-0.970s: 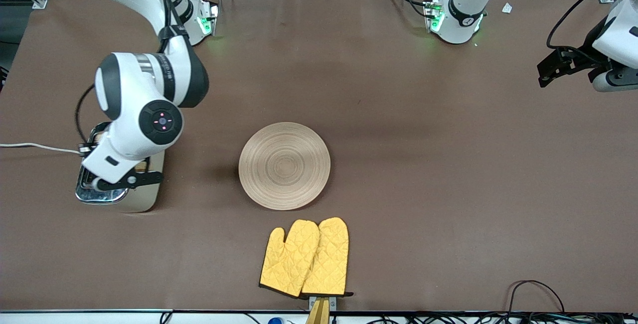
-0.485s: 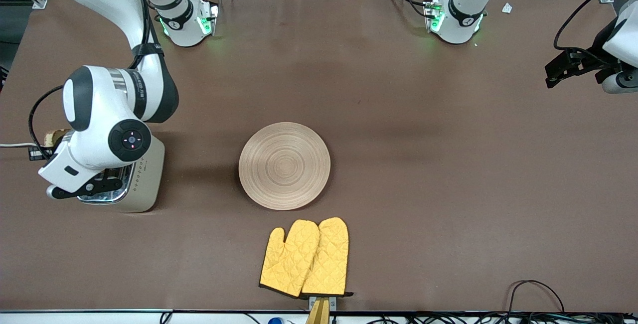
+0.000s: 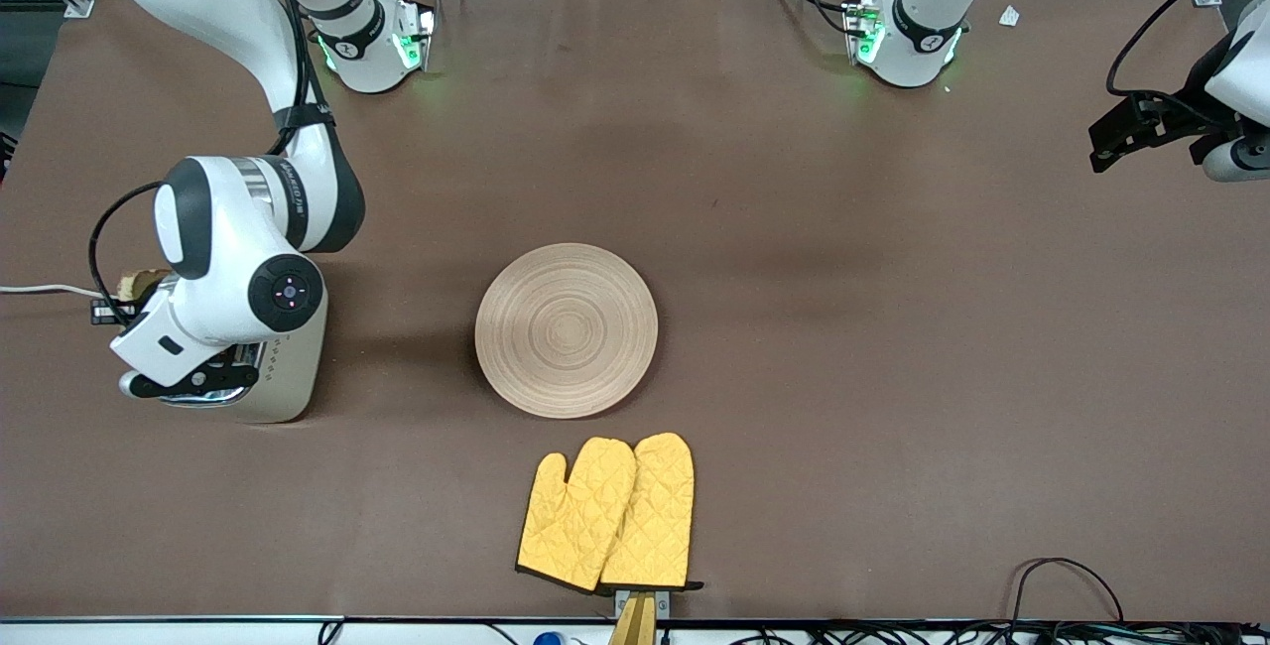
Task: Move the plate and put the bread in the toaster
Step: 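Lower the bread into the toaster slot and open the right gripper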
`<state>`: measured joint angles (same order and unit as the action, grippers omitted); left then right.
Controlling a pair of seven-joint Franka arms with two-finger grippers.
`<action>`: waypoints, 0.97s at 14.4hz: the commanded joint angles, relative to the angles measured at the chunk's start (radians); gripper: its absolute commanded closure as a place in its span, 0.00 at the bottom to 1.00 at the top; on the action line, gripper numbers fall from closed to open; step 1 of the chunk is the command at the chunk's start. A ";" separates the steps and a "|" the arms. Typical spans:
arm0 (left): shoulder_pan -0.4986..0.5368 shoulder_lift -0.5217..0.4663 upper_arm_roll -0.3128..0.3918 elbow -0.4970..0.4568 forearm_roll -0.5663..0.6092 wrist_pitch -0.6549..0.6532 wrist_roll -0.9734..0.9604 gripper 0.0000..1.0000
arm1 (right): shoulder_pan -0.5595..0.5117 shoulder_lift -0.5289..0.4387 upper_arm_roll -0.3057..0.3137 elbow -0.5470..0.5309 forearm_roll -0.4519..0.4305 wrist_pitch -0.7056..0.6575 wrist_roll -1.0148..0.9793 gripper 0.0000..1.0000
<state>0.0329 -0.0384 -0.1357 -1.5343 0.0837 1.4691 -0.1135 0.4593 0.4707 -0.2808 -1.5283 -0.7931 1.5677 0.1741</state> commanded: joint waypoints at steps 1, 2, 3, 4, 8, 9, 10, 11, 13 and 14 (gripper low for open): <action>-0.007 -0.029 0.008 -0.029 -0.015 0.011 0.014 0.00 | 0.007 0.008 0.005 -0.015 0.032 0.015 0.103 1.00; -0.007 -0.029 0.004 -0.029 -0.015 0.013 0.015 0.00 | 0.009 0.020 0.006 -0.013 0.034 0.017 0.142 1.00; -0.005 -0.031 -0.002 -0.030 -0.015 0.011 0.015 0.00 | 0.009 0.029 0.008 -0.012 0.035 0.018 0.174 0.99; -0.005 -0.031 -0.002 -0.030 -0.013 0.011 0.017 0.00 | 0.007 0.035 0.011 -0.012 0.041 0.020 0.197 0.99; -0.007 -0.034 -0.010 -0.029 -0.012 0.010 0.020 0.00 | -0.005 0.051 0.012 -0.003 0.138 0.049 0.315 0.93; -0.007 -0.028 -0.010 -0.027 -0.012 0.010 0.020 0.00 | -0.011 0.051 0.011 0.006 0.182 0.055 0.315 0.81; -0.008 -0.023 -0.010 -0.026 -0.013 0.011 0.020 0.00 | -0.031 0.051 0.011 0.022 0.230 0.055 0.312 0.52; -0.008 -0.023 -0.010 -0.024 -0.013 0.011 0.021 0.00 | -0.048 0.049 0.011 0.036 0.259 0.055 0.302 0.32; -0.011 -0.020 -0.012 -0.024 -0.015 0.011 0.022 0.00 | -0.063 0.034 0.014 0.039 0.294 0.057 0.283 0.16; -0.011 -0.020 -0.012 -0.024 -0.015 0.013 0.022 0.00 | -0.063 0.020 0.014 0.039 0.331 0.057 0.268 0.14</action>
<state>0.0220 -0.0389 -0.1464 -1.5385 0.0835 1.4694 -0.1115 0.4117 0.5254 -0.2797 -1.4876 -0.5208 1.6219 0.4618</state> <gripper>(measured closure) 0.000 0.573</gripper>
